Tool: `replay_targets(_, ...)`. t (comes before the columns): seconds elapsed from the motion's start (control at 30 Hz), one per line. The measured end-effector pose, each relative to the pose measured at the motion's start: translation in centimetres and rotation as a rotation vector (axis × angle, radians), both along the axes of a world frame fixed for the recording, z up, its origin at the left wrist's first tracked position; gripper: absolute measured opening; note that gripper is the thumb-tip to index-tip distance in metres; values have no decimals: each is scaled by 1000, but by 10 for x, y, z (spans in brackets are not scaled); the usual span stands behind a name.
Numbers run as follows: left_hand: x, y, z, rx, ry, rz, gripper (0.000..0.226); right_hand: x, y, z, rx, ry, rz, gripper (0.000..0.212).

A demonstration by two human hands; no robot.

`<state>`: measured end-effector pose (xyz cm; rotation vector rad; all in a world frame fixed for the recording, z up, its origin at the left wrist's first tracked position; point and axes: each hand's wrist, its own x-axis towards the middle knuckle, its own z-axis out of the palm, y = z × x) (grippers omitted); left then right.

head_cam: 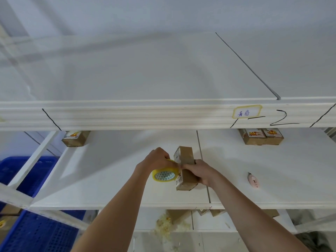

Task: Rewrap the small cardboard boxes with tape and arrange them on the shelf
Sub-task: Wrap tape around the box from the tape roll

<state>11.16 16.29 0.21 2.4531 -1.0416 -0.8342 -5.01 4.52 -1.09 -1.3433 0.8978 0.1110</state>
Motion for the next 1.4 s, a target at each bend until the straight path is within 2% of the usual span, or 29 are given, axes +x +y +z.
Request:
replay_targets(0.17,11,11,5,-105,265,41,48,-4,-11,-1,-8,12,-66,42)
replay_targets(0.27,17,18,9,-107,332,28,34,-7,-16,3,-10,22,-52,36)
replay_targets(0.33,20,18,10,-133,351,51,32,-8,-18,5,-4,18,-59,36)
replay_targets(0.47,23,13,13,-107,306,40,39,-8,-20,4,26,11,-71,41)
replay_targets(0.6,23,11,8,-32,60,64,54,-8,-25,7,58,-21,-88,44)
replay_targets(0.83,15,8,-3,27,164,138,56,-10,-26,8,124,-79,-88,41)
replay_targets(1.03,15,4,-2,-11,160,144,62,-11,-21,6,216,-131,-107,41)
replay_targets(1.2,15,0,-1,44,144,119,57,-14,-18,9,284,-174,-131,38)
replay_targets(1.3,15,-1,0,1,183,142,57,-14,-12,9,379,-219,-172,39)
replay_targets(1.4,15,-2,0,-15,190,133,47,-9,-9,9,351,-236,-110,44)
